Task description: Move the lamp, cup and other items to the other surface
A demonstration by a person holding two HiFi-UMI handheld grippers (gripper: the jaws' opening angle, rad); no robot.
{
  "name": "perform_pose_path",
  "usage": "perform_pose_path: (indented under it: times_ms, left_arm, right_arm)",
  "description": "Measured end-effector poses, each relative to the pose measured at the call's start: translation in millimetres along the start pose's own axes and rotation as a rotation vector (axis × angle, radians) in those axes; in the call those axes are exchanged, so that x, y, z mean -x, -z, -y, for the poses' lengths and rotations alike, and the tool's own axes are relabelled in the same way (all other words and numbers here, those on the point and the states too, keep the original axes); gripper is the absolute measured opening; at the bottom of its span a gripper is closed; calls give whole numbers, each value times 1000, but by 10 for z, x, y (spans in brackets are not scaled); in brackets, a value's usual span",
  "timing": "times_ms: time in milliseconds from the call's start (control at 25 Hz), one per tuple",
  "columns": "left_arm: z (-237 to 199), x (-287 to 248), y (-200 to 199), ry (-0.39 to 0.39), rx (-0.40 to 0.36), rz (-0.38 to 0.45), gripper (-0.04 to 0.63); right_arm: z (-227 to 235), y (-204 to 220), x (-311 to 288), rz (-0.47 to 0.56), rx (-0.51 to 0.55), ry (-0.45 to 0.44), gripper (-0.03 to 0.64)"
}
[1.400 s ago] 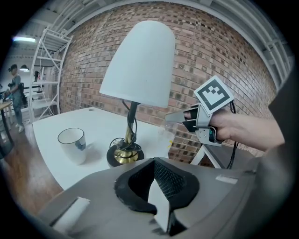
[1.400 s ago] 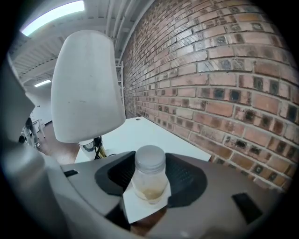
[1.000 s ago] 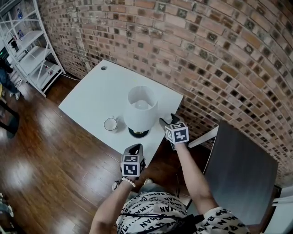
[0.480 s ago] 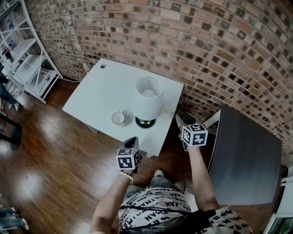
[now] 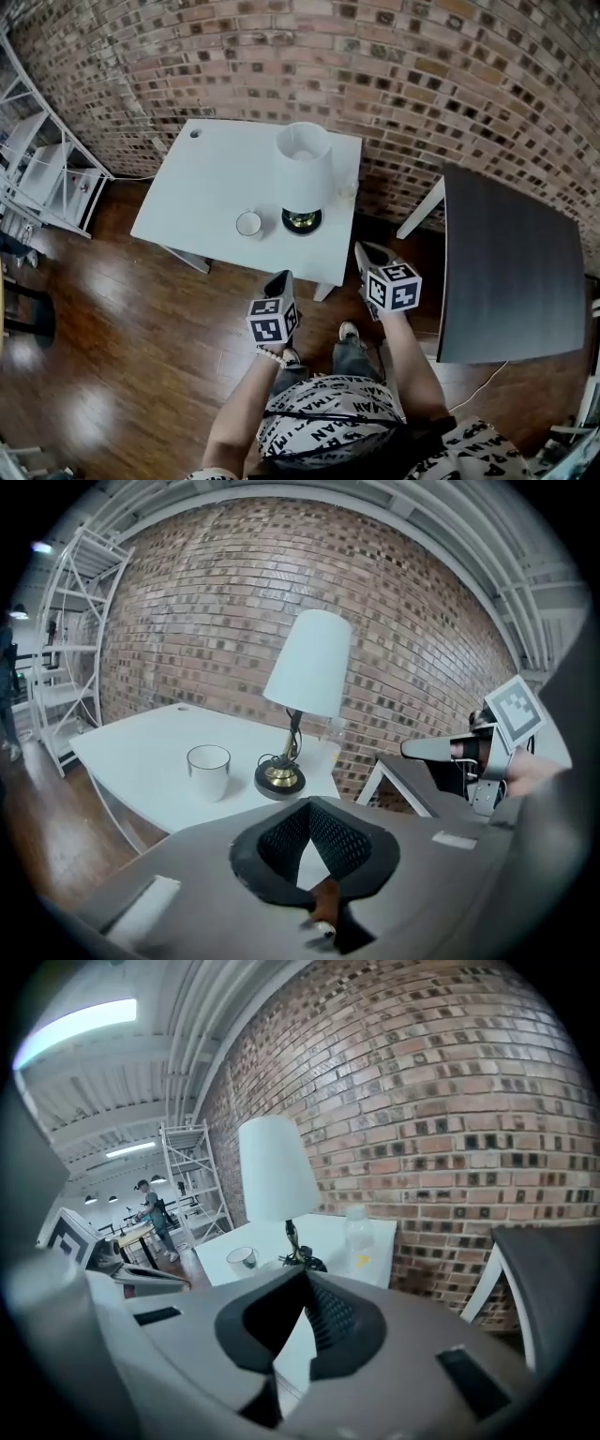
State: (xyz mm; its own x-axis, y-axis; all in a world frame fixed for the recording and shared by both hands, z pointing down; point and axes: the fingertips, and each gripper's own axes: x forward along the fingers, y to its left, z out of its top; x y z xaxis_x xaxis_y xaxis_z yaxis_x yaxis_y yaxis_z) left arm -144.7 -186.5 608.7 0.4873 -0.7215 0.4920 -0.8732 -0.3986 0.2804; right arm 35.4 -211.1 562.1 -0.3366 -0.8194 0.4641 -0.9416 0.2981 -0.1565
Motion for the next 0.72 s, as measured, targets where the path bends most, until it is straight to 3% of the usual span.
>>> perform_pose_path:
  times_ms: [280, 480, 720]
  left_arm:
    - [-41, 241, 28, 20, -8, 14, 2]
    - [-45, 299, -90, 13, 36, 56, 2]
    - [82, 305, -211, 6, 38, 81, 2]
  right_arm:
    - [-536, 394, 68, -35, -17, -24, 2]
    - [-518, 339, 45, -31, 17, -24, 2]
    - [-414, 345, 61, -54, 29, -23, 2]
